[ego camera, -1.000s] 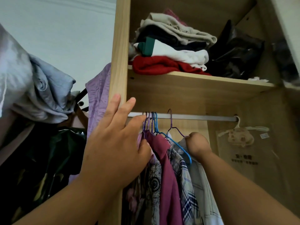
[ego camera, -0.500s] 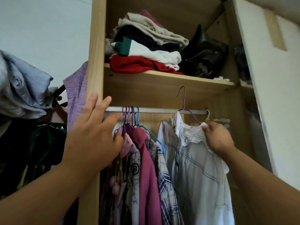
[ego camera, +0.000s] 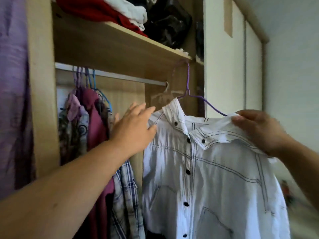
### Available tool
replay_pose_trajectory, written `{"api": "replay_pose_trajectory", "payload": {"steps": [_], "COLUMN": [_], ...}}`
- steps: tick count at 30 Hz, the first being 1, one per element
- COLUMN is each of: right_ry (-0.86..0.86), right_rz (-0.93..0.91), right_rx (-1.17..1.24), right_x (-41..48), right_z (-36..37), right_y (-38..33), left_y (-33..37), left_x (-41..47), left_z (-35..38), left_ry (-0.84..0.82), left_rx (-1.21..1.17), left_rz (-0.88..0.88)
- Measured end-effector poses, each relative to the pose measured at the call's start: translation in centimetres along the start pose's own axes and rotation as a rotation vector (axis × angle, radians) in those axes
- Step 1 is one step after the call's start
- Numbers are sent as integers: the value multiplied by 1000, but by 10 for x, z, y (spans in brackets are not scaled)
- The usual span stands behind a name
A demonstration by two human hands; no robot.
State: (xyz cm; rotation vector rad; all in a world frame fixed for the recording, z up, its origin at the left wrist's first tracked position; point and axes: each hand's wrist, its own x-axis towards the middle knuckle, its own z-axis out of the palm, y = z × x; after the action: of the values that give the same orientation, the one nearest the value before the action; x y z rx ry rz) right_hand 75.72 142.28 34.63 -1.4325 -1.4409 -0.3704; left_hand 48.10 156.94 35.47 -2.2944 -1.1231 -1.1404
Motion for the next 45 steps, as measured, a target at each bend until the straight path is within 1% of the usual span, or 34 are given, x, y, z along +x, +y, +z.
{"api": "replay_pose_trajectory", "payload": {"steps": [3, 5, 8, 10, 12, 14, 17, 21, 23, 27, 29, 31, 34, 37, 39, 41, 45], "right_ry": [-34, -36, 43, 65, 76, 76, 56, 57, 103, 259, 390, 505, 682, 810, 845, 826, 774], "right_rz": [78, 145, 289, 372, 505, 624, 822, 1113, 1259, 1477, 1586, 1653, 1744, 1809, 1864, 1922, 2019], "right_rx": [-69, -110, -132, -167, -300, -462, -574, -590, -568, -577, -568, -502, -425, -349, -306, -287, -338], "right_x": [-63, -104, -174, -219, -267, -317, -386, -480, -527, -620, -672, -709, -769, -821, -852, -881, -937], "right_z": [-14, -19, -21, -21, -21, -25, -27, -21, -21, -42, -59, -68, -86, -105, -119, -130, -151], "right_y": [-12, -20, -39, -55, -73, -94, -128, -185, -214, -282, -321, -346, -385, -399, -397, -384, -345], "left_y": [14, 17, 18, 23, 29, 39, 58, 97, 122, 182, 218, 240, 285, 326, 356, 381, 431], "left_x": [-13, -31, -71, -98, -129, -159, -201, -260, -295, -378, -432, -472, -542, -599, -633, -661, -712], "left_z": [41, 64, 94, 108, 115, 118, 118, 98, 85, 45, 20, 6, -23, -44, -50, -51, -46], "left_ry": [-194, -258, -406, -484, -559, -619, -699, -832, -862, -972, -1010, -1034, -1131, -1194, -1228, -1252, -1259], "left_rx": [-254, -377, -573, -730, -857, -926, -954, -873, -848, -922, -941, -930, -894, -825, -767, -699, -537], "left_rz": [74, 91, 187, 253, 331, 429, 583, 791, 901, 1107, 1234, 1304, 1407, 1473, 1482, 1481, 1492]}}
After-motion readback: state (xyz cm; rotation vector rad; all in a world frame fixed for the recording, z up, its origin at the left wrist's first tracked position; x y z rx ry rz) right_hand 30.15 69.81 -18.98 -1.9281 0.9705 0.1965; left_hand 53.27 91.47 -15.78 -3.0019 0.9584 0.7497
